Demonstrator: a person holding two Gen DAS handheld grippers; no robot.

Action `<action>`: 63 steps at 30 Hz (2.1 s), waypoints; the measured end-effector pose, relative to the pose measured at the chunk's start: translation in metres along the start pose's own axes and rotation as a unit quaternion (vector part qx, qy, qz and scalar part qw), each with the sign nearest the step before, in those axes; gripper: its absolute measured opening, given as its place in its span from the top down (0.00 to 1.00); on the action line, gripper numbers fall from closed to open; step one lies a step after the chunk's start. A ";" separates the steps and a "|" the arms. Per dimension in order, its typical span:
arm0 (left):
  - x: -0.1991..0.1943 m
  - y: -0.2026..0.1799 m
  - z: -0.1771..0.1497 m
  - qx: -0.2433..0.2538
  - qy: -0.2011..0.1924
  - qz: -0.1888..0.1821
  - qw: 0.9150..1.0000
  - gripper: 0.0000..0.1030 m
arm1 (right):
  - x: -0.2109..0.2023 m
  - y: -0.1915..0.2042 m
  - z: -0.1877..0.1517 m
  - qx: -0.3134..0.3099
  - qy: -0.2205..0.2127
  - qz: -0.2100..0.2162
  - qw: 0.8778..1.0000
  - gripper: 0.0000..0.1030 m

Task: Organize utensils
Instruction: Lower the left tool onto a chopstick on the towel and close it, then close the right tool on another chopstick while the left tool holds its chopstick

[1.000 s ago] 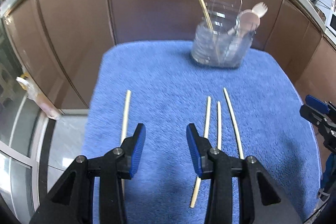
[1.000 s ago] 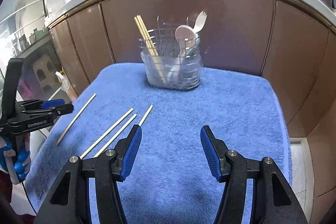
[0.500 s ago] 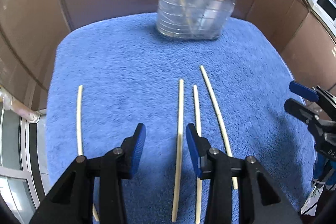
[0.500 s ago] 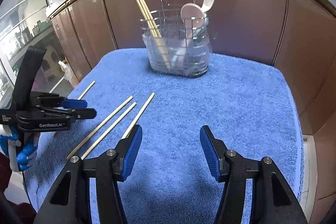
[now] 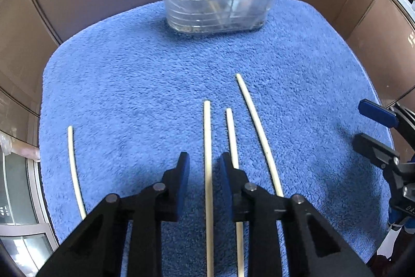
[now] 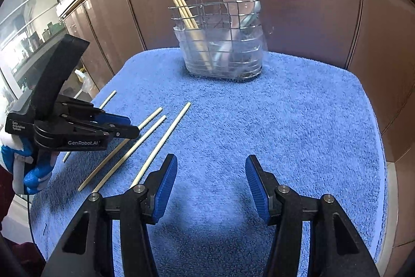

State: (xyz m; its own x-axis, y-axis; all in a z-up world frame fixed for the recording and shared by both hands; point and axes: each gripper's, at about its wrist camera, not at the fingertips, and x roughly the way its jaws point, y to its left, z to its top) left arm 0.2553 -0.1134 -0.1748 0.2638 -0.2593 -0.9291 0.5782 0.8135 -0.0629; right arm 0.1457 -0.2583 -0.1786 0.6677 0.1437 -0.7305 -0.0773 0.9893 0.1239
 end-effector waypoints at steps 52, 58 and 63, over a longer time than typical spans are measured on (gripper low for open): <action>-0.050 0.075 -0.051 -0.123 -0.077 -0.092 0.985 0.95 | 0.153 0.077 0.088 -0.065 0.247 -0.035 0.966 0.82; -0.057 0.075 -0.057 -0.133 -0.089 -0.100 0.982 0.95 | 0.167 0.098 0.093 -0.090 0.266 -0.066 0.958 0.84; -0.075 0.075 -0.066 -0.134 -0.100 -0.091 0.982 0.95 | 0.169 0.111 0.089 -0.088 0.255 -0.073 0.960 0.90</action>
State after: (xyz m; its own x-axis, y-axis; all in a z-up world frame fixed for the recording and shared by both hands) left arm 0.2286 0.0013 -0.1341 0.3362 -0.4889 -0.8049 0.4125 0.8448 -0.3409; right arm 0.3158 -0.1263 -0.2289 0.2346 -0.0470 -0.9710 -0.1636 0.9827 -0.0871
